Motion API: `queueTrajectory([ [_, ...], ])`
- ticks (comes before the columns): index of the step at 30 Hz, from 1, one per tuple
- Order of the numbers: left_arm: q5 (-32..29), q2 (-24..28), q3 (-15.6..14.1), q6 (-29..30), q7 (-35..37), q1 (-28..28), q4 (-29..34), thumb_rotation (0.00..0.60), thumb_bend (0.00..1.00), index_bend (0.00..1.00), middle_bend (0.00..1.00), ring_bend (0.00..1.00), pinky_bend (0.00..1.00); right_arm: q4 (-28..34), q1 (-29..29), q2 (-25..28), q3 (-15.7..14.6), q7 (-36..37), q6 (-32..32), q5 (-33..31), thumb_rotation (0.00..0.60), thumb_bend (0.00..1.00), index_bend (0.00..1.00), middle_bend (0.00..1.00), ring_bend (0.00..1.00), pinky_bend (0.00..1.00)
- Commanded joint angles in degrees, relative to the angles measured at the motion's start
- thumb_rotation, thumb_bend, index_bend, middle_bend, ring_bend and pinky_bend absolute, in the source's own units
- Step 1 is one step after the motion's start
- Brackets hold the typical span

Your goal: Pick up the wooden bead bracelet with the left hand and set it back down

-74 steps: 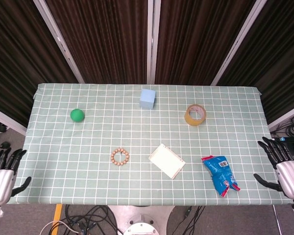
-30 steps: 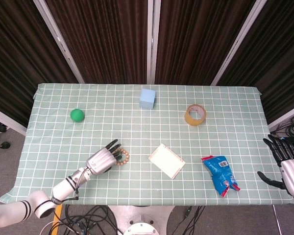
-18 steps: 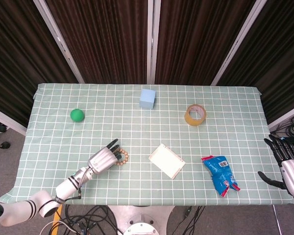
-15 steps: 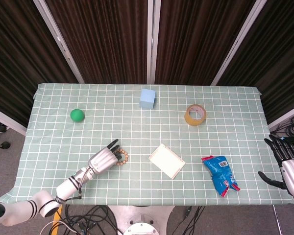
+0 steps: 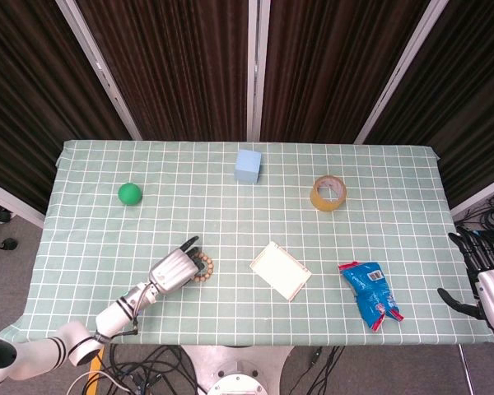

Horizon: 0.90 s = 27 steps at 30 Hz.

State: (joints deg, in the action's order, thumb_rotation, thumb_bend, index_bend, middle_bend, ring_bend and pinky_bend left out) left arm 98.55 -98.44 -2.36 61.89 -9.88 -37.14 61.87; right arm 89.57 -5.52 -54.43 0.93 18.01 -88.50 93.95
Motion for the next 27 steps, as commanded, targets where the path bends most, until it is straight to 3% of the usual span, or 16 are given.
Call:
queueTrajectory([
  [1, -3.92, 1.42, 1.33, 1.66, 13.19, 1.37, 2.71, 0.6, 0.33, 0.57, 0.55, 0.28, 0.13, 0.02, 0.09, 0.01, 0.05, 0.06, -0.22, 0.07, 0.6, 0.11, 0.0, 0.0, 0.0, 0.0],
  [7, -10.03, 6.22, 3.86, 1.97, 37.84, 3.31, 9.47, 0.6, 0.35, 0.57, 0.56, 0.28, 0.15, 0.13, 0.29, 0.01, 0.15, 0.05, -0.88, 0.43, 0.6, 0.11, 0.0, 0.0, 0.0, 0.0],
  [16, -14.47, 14.15, 5.29, -4.68, 75.45, 3.64, 20.25, 0.6, 0.37, 0.56, 0.56, 0.28, 0.16, 1.03, 0.38, 0.18, 0.34, -0.65, -1.69, 1.1, 0.6, 0.1, 0.0, 0.0, 0.0, 0.0],
  [21, -13.12, 18.02, 5.4, -8.86, 97.69, 2.53, 23.73, 0.6, 0.39, 0.56, 0.56, 0.28, 0.17, 1.59, 0.56, 0.44, 0.44, -1.1, -2.12, 1.21, 0.6, 0.1, 0.0, 0.0, 0.0, 0.0],
  [25, -10.52, 19.65, 4.34, -10.38, 108.39, 1.52, 24.0, 0.599, 0.4, 0.56, 0.56, 0.28, 0.17, 1.79, 0.65, 0.49, 0.48, -1.19, -2.32, 1.27, 0.6, 0.1, 0.0, 0.0, 0.0, 0.0],
  [27, -8.92, 20.1, 3.56, -10.49, 112.02, 1.03, 23.73, 0.556, 0.41, 0.56, 0.56, 0.28, 0.17, 1.81, 0.62, 0.48, 0.5, -1.07, -2.29, 1.27, 0.6, 0.1, 0.0, 0.0, 0.0, 0.0],
])
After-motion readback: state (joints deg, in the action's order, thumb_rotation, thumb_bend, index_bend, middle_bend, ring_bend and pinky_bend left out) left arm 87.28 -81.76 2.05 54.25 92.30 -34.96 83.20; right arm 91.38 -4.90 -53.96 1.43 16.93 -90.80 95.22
